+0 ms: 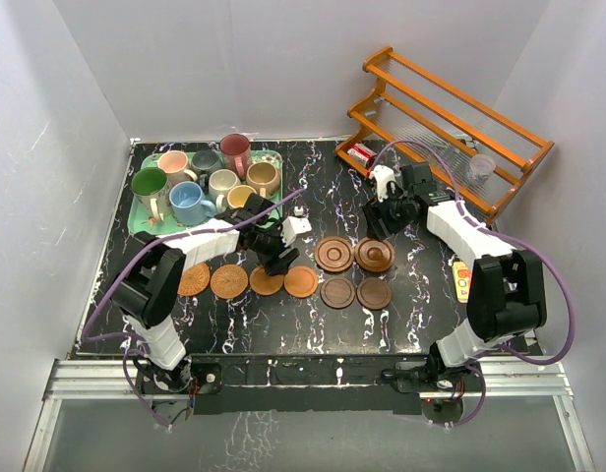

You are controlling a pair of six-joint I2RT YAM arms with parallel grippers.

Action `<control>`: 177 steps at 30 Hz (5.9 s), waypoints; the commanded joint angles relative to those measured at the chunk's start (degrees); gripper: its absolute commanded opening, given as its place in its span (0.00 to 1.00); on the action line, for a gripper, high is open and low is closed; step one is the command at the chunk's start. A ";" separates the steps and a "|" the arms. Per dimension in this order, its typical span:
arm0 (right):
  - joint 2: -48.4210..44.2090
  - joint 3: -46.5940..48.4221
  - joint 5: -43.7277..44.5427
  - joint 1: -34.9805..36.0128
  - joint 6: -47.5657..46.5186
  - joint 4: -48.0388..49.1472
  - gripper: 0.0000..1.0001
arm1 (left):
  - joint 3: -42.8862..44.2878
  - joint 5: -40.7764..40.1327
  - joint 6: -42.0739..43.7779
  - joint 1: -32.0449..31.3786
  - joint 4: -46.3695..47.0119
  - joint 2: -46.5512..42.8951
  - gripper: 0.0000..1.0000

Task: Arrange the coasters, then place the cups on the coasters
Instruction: Move the coaster to the center of the board.

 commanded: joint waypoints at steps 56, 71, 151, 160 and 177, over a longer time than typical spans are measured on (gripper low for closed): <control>2.06 0.22 -0.13 0.05 -0.87 0.35 0.64 | -8.01 -20.82 4.63 -3.15 -7.67 -18.94 0.76; 2.68 0.41 -0.37 0.04 -1.02 -0.11 0.64 | -18.77 -30.91 12.02 3.89 -2.97 -24.84 0.77; 1.38 0.43 1.39 -1.51 -1.99 -0.67 0.66 | 7.84 -24.92 5.65 -9.08 5.58 10.70 0.78; 1.58 0.41 1.26 -1.76 -1.95 -0.67 0.66 | 8.69 -25.15 6.40 -8.71 5.99 11.13 0.78; 1.82 0.44 1.24 -2.01 -2.19 -0.90 0.67 | 10.66 -24.17 6.10 -8.61 5.56 11.17 0.78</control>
